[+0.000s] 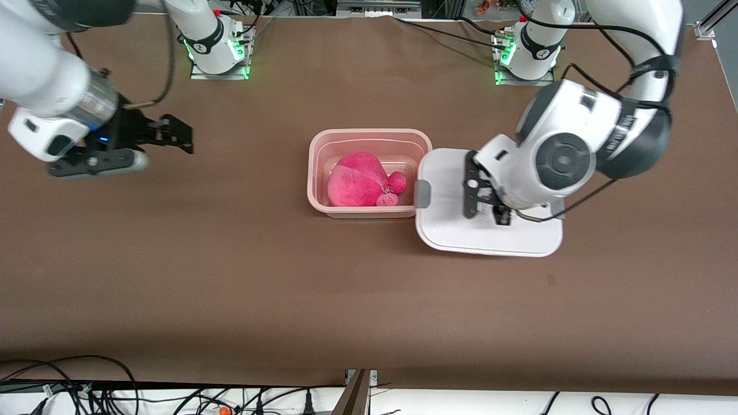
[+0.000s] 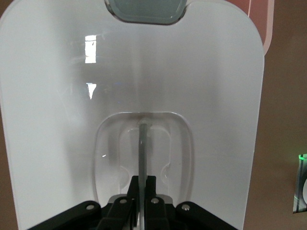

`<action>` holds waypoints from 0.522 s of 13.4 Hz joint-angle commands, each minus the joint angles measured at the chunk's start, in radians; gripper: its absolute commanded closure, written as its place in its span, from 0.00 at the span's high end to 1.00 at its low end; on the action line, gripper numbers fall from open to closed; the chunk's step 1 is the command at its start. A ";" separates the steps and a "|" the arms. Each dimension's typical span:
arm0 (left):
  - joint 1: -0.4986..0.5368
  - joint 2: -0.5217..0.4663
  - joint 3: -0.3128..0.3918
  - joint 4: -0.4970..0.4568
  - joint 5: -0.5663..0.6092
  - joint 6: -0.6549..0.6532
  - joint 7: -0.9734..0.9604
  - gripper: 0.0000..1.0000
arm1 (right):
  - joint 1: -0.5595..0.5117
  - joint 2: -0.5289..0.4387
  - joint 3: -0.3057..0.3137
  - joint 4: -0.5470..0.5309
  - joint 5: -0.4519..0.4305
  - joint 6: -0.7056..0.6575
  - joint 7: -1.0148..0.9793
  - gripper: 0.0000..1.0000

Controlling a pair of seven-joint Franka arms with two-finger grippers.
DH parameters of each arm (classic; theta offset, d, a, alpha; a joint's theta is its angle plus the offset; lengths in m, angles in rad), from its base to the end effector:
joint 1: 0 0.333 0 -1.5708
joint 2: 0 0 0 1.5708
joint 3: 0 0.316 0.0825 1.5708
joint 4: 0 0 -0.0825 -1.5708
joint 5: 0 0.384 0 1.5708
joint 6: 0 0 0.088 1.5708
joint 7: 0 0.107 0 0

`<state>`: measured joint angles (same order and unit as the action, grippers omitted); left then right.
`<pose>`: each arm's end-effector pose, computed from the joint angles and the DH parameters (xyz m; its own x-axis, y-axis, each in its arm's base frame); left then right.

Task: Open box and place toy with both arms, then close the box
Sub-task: 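Carry the lid over the tub with the left gripper while the right gripper withdraws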

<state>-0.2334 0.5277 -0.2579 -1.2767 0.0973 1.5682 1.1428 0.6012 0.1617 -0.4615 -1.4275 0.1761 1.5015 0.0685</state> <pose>0.6228 -0.2795 0.4394 -0.0606 -0.9964 -0.0598 -0.9761 0.0466 0.2124 0.5798 0.1242 0.6022 0.9935 0.0833 -0.0776 0.0755 -0.9922 -0.0991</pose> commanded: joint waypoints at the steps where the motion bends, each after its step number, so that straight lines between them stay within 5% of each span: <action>1: -0.104 0.011 0.013 0.010 -0.019 0.044 -0.119 0.00 | -0.221 -0.070 0.224 -0.076 -0.065 0.009 0.042 1.00; 3: -0.171 0.027 0.013 0.013 -0.019 0.056 -0.201 0.00 | -0.378 -0.111 0.375 -0.112 -0.099 0.020 0.079 1.00; 7: -0.300 0.067 0.014 0.022 -0.014 0.131 -0.360 0.00 | -0.408 -0.156 0.389 -0.177 -0.101 0.051 0.068 1.00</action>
<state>-0.4823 0.5699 -0.2598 -1.2771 0.0965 1.6575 0.8584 0.2138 0.0523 -0.0958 -1.5479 0.0902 1.5236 0.1207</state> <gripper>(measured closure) 0.930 0.000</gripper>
